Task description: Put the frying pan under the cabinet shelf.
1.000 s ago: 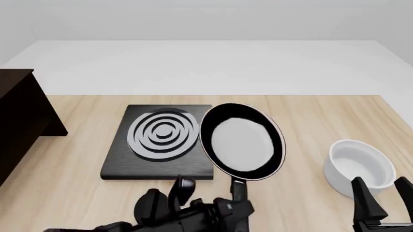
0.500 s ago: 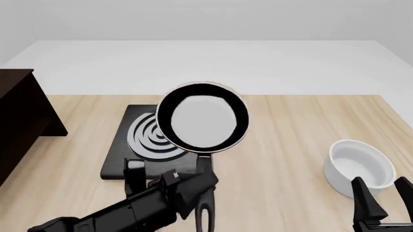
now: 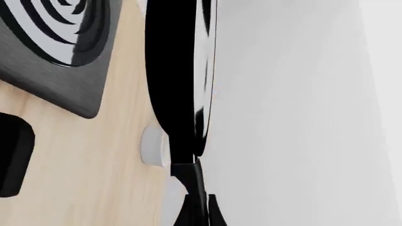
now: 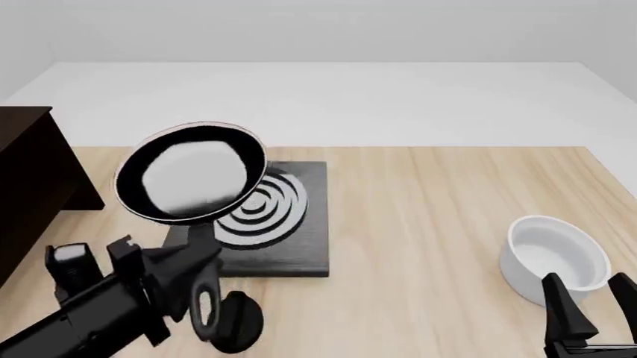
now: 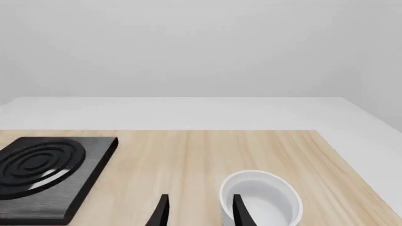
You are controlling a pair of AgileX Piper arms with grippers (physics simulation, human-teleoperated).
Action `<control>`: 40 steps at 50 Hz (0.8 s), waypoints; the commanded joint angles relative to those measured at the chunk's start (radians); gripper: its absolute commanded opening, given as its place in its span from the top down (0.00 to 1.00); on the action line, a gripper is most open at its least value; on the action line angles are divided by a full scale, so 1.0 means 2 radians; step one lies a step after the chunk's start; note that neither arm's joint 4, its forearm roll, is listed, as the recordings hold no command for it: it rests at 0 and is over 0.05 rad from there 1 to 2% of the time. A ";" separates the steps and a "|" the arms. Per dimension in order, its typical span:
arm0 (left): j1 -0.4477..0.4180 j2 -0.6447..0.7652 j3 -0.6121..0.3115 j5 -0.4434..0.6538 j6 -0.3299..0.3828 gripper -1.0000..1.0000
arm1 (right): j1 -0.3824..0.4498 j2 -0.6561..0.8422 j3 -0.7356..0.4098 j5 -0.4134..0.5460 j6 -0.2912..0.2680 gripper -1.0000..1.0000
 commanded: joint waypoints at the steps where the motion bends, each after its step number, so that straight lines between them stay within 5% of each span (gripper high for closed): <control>1: 0.079 -0.116 0.007 0.096 -0.016 1.00 | 0.000 0.000 0.000 0.000 0.000 0.00; 20: 0.151 -0.227 0.032 0.201 -0.060 1.00 | 0.000 0.000 0.000 0.000 0.000 0.00; 40: 0.205 -0.285 0.063 0.209 -0.126 1.00 | 0.000 0.000 0.000 0.000 0.000 0.00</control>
